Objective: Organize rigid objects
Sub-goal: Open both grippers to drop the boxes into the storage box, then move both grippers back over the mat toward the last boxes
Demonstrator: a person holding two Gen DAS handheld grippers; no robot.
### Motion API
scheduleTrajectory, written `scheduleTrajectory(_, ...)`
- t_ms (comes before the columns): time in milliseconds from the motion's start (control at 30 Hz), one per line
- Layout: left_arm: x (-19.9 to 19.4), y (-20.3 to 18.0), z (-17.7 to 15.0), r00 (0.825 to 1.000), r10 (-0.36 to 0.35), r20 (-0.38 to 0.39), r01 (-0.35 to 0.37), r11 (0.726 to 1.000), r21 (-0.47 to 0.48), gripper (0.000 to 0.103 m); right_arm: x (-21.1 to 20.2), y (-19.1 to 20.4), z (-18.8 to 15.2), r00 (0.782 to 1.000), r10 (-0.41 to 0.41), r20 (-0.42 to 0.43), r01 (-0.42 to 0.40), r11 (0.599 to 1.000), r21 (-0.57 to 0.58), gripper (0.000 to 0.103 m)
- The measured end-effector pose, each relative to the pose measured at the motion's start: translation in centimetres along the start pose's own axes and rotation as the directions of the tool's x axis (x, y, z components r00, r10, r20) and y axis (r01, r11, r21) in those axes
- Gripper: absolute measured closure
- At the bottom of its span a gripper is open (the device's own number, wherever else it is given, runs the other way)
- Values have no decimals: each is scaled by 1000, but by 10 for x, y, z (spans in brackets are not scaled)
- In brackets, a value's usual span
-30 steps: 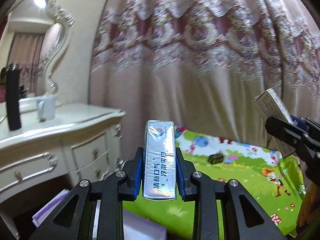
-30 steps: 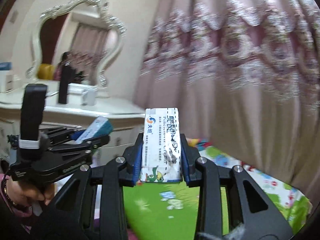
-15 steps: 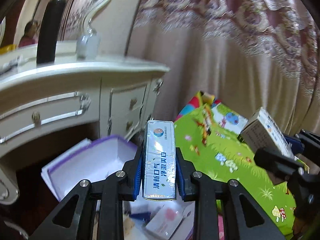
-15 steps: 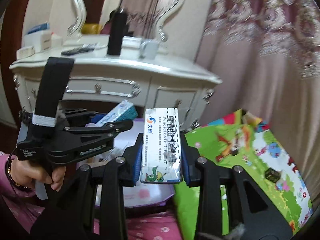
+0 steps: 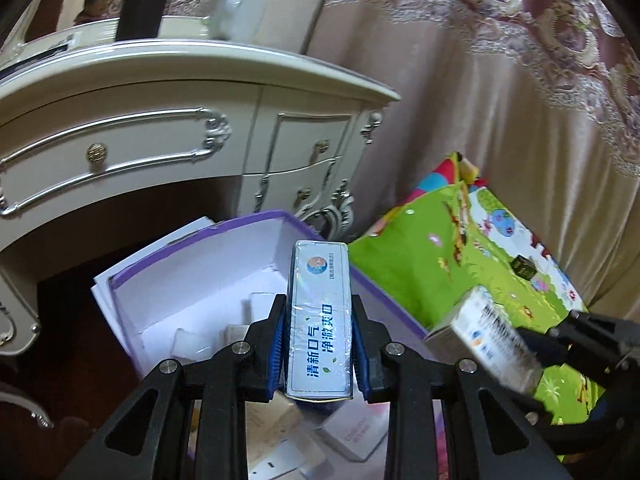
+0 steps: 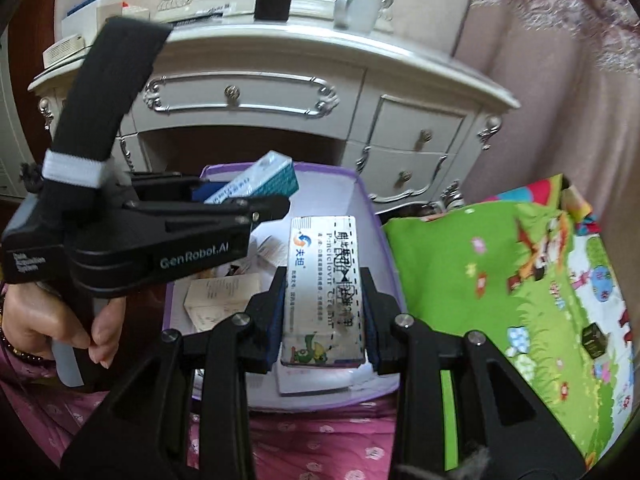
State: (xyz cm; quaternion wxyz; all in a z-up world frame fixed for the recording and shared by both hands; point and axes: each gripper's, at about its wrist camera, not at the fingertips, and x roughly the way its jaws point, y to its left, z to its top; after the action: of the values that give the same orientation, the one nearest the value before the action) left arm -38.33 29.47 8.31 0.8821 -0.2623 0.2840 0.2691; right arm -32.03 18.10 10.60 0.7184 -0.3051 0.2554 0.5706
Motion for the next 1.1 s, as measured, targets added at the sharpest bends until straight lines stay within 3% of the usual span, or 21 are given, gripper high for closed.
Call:
scheduleTrajectory(67, 2, 6, -1, 999, 31, -11, -31, 999, -25, 70, 11, 4, -3, 999, 31, -9, -31, 1000, -2, 66)
scheduleTrajectory(133, 4, 12, -1, 998, 69, -13, -70, 997, -43, 47, 17, 6, -6, 999, 46, -12, -47, 999, -3, 63)
scheduleTrajectory(167, 5, 14, -1, 994, 106, -13, -107, 993, -48, 25, 21, 6, -7, 998, 61, -13, -61, 998, -2, 52)
scheduleTrajectory(200, 6, 15, -1, 990, 138, -12, -138, 989, -50, 9, 24, 4, -11, 997, 81, -16, -81, 997, 8, 44)
scheduleTrajectory(233, 5, 15, 0, 985, 171, -1, -171, 984, -52, 7, 24, 0, -14, 997, 81, -13, -81, 996, 23, 33)
scheduleTrajectory(267, 3, 13, 0, 982, 186, 17, -185, 981, -54, 7, 21, -3, -17, 997, 78, -5, -77, 996, 43, 30)
scheduleTrajectory(433, 6, -9, 5, 989, 150, 16, -149, 989, -18, 6, -10, -52, -40, 999, 11, 47, -19, 981, 191, 24)
scheduleTrajectory(567, 18, -58, 3, 999, 43, 6, -43, 996, 72, 2, -47, -102, -84, 989, -134, 58, 110, 945, 309, 13)
scheduleTrajectory(667, 45, -113, -9, 996, -62, -59, 73, 978, 195, 1, -64, -143, -130, 966, -258, -10, 241, 887, 394, 11)
scheduleTrajectory(767, 86, -181, -26, 968, -166, -189, 220, 922, 320, 1, -70, -189, -179, 937, -323, -133, 346, 802, 488, 11)
scheduleTrajectory(867, 130, -254, -39, 936, -202, -287, 316, 844, 434, 1, -78, -240, -224, 919, -342, -195, 389, 716, 580, 11)
scheduleTrajectory(967, 176, -324, -44, 928, -196, -318, 351, 745, 567, 1, -80, -289, -259, 893, -359, -269, 446, 641, 624, 11)
scheduleTrajectory(1033, 208, -368, -42, 933, -185, -309, 349, 676, 649, 1, -81, -326, -284, 870, -370, -325, 489, 564, 665, 11)
scheduleTrajectory(1067, 221, -386, -42, 928, -200, -315, 368, 631, 683, 1, -80, -344, -297, 860, -363, -359, 506, 515, 692, 11)
scheduleTrajectory(1100, 239, -409, -39, 923, -204, -325, 382, 564, 732, 1, -81, -357, -307, 859, -353, -371, 506, 477, 719, 11)
